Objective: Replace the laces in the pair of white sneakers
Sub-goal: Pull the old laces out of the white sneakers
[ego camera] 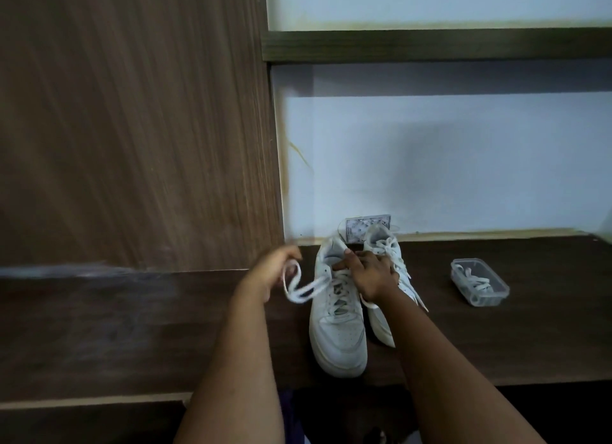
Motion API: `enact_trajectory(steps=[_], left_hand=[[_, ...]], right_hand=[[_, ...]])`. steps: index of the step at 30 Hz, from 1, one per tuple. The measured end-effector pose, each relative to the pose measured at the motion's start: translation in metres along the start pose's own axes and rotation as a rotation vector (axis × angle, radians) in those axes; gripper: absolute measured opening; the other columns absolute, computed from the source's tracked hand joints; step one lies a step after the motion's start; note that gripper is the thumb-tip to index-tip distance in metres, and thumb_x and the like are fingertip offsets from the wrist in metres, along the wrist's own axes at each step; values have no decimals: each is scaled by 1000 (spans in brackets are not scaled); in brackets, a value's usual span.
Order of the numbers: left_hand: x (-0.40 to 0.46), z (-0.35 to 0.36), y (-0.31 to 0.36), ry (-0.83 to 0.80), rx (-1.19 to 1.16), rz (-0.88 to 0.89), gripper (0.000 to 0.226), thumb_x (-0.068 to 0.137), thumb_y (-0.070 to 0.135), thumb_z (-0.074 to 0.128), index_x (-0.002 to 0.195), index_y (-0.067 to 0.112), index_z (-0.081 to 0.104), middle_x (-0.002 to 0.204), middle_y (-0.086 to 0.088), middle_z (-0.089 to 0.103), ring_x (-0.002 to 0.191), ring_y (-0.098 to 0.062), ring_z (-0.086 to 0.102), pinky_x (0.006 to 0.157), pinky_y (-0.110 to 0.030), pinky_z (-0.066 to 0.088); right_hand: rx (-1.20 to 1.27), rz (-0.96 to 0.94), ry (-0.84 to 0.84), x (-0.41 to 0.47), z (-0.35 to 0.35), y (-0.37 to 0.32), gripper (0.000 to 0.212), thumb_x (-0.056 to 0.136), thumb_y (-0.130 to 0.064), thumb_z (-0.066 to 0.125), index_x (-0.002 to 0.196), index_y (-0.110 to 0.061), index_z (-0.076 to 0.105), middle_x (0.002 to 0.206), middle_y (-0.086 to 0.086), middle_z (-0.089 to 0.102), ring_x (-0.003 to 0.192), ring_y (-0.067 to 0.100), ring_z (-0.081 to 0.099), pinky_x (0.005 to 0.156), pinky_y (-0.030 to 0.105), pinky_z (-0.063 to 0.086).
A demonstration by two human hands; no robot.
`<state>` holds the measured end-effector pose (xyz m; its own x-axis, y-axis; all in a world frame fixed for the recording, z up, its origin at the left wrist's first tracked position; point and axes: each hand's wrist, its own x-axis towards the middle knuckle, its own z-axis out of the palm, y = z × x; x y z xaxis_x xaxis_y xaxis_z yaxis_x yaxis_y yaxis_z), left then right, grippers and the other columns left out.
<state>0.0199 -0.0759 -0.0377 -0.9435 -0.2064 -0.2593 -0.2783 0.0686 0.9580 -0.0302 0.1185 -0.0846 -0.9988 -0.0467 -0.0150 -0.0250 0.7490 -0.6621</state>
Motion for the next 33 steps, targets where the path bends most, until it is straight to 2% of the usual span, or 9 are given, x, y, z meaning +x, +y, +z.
enact_trajectory(steps=[3, 5, 9, 14, 18, 20, 23, 27, 33], left_hand=[[12, 16, -19, 199, 941, -85, 44, 86, 51, 62, 110, 15, 64, 109, -7, 67, 100, -23, 64, 70, -28, 44], [18, 29, -20, 279, 985, 53, 50, 88, 59, 55, 118, 19, 61, 120, -7, 62, 111, -27, 59, 74, -31, 44], [29, 53, -26, 21, 885, 276, 21, 90, 46, 58, 93, 27, 64, 109, -3, 66, 100, -23, 60, 81, -32, 48], [18, 48, -11, -153, 178, 168, 23, 93, 13, 53, 70, 17, 57, 79, -3, 60, 77, -17, 55, 70, -28, 41], [-5, 10, 33, -139, -903, 174, 32, 91, 16, 44, 59, 19, 45, 58, 2, 52, 59, -12, 50, 61, -26, 38], [-9, -10, 44, -25, -1024, 214, 37, 90, 18, 45, 52, 20, 45, 55, 3, 51, 57, -12, 50, 61, -26, 39], [15, -22, 25, 254, -187, 68, 21, 88, 33, 55, 80, 15, 63, 85, -7, 64, 76, -17, 55, 71, -29, 43], [32, -13, -10, 313, 878, -198, 51, 72, 44, 65, 117, 21, 62, 128, -7, 57, 116, -32, 51, 93, -44, 43], [5, 40, -8, 32, 880, 254, 41, 82, 21, 71, 120, 27, 57, 130, -3, 49, 115, -26, 54, 95, -39, 50]], right_hand=[[-3, 4, -4, -2, -2, -1, 59, 95, -63, 21, 131, -30, 55, 149, 6, 36, 143, 30, 11, 114, 53, 9], [7, 8, -6, -4, -2, -2, 59, 95, -62, 22, 133, -29, 53, 149, 8, 36, 143, 30, 11, 114, 53, 9], [11, 17, 3, -4, -1, -1, 63, 94, -64, 21, 135, -28, 50, 151, 6, 34, 144, 30, 9, 114, 53, 9], [-10, 13, 25, 0, -1, 4, 88, 72, -81, 6, 125, -34, 59, 148, -2, 38, 142, 29, 12, 110, 54, 9], [-19, -18, -28, 4, -1, 7, 81, 77, -82, 9, 121, -39, 62, 145, -7, 43, 142, 28, 18, 112, 53, 11], [-65, -105, -73, 2, -4, 6, 61, 85, -74, 17, 113, -46, 64, 134, -10, 51, 134, 23, 32, 111, 50, 18], [-91, -218, -43, -6, -15, 5, 27, 88, -50, 53, 113, -43, 62, 101, -11, 61, 108, 20, 56, 95, 36, 41], [-80, -179, -152, -16, -27, 5, 62, 73, -25, 80, 120, -30, 39, 96, 0, 65, 92, 14, 58, 78, 26, 41], [-134, -117, -148, -24, -21, 0, 41, 82, -9, 62, 119, -18, 49, 106, 10, 60, 103, 26, 58, 84, 33, 49]])
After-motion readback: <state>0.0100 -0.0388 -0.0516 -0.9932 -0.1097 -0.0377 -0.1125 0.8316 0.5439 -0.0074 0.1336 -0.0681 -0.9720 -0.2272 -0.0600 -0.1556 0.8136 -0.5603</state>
